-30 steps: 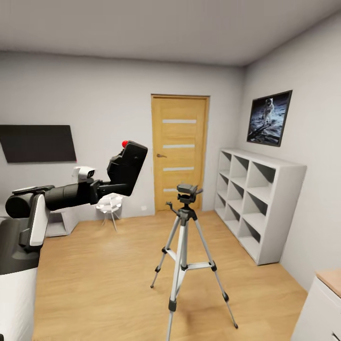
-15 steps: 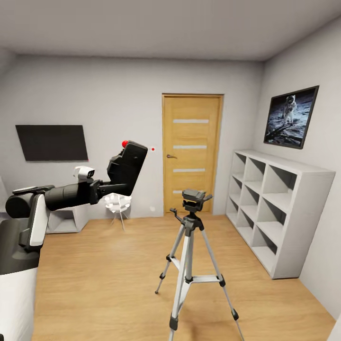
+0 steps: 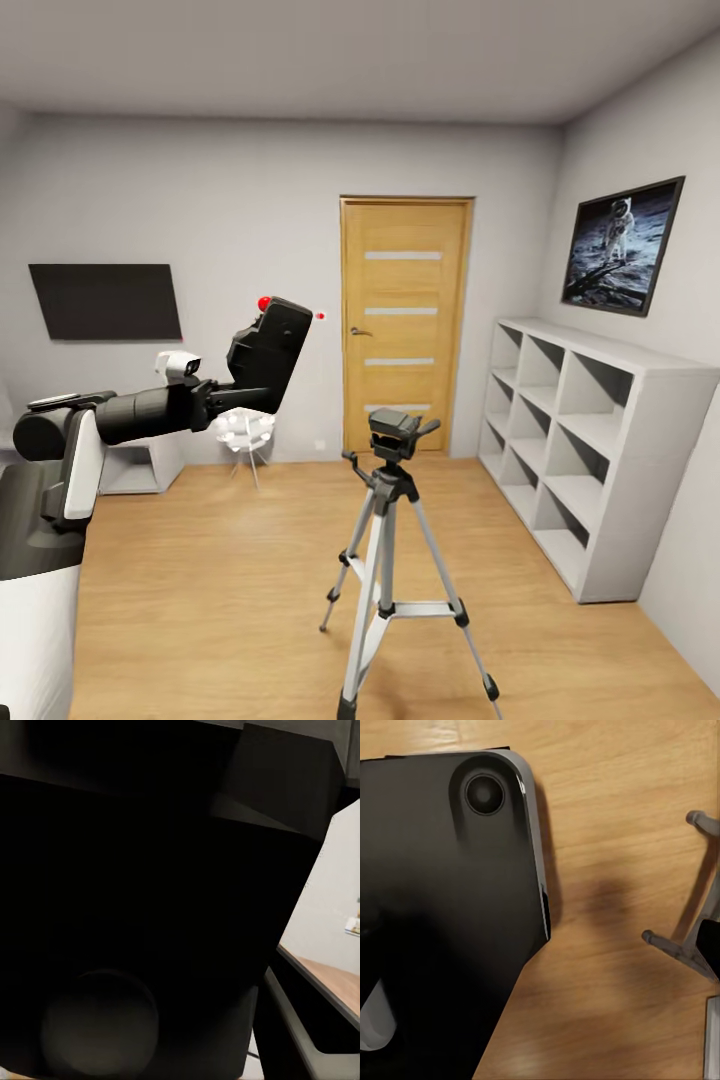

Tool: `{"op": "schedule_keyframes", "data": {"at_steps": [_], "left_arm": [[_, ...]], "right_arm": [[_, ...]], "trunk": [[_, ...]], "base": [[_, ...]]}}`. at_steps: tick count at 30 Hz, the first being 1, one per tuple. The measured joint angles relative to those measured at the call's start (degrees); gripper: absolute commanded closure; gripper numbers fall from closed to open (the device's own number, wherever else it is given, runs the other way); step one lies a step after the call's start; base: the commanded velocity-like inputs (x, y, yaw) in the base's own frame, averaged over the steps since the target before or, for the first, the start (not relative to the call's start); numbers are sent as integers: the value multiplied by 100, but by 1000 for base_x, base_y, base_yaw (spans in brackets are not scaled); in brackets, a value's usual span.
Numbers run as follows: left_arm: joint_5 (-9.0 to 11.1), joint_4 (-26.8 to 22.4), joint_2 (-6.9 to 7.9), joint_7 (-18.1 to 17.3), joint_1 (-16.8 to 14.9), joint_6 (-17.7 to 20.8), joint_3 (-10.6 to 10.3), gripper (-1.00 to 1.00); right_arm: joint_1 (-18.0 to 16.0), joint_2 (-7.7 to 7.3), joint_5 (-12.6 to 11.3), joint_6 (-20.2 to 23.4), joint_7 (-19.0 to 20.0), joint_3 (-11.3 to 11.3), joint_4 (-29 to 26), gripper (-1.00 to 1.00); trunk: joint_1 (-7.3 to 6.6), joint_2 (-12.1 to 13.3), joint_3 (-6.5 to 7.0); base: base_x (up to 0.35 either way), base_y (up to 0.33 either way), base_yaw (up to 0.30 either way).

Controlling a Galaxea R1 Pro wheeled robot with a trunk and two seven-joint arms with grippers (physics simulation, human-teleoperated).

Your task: Attach the digital camera to the camera tripod in the bedroom.

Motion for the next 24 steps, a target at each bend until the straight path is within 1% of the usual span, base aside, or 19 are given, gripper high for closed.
{"op": "schedule_keyframes", "data": {"at_steps": [6,17,20,24], "left_arm": [[1,-1,-3,-1,1,0,-3,100],[1,-1,-6,0,0,0,-3,100],[0,0,-7,0,0,0,-4,100],[0,1,-8,0,0,0,-5,100]], "right_arm": [[0,0,1,0,0,0,0,-100],[-1,0,3,0,0,0,1,-100],[1,0,2,0,0,0,0,-100],[1,0,0,1,0,0,1,-100]], "trunk": [[0,-1,0],[0,0,0],[0,0,0],[0,0,0]], "base": [[16,-18,225],[3,-3,265],[0,0,163],[0,0,66]]}}
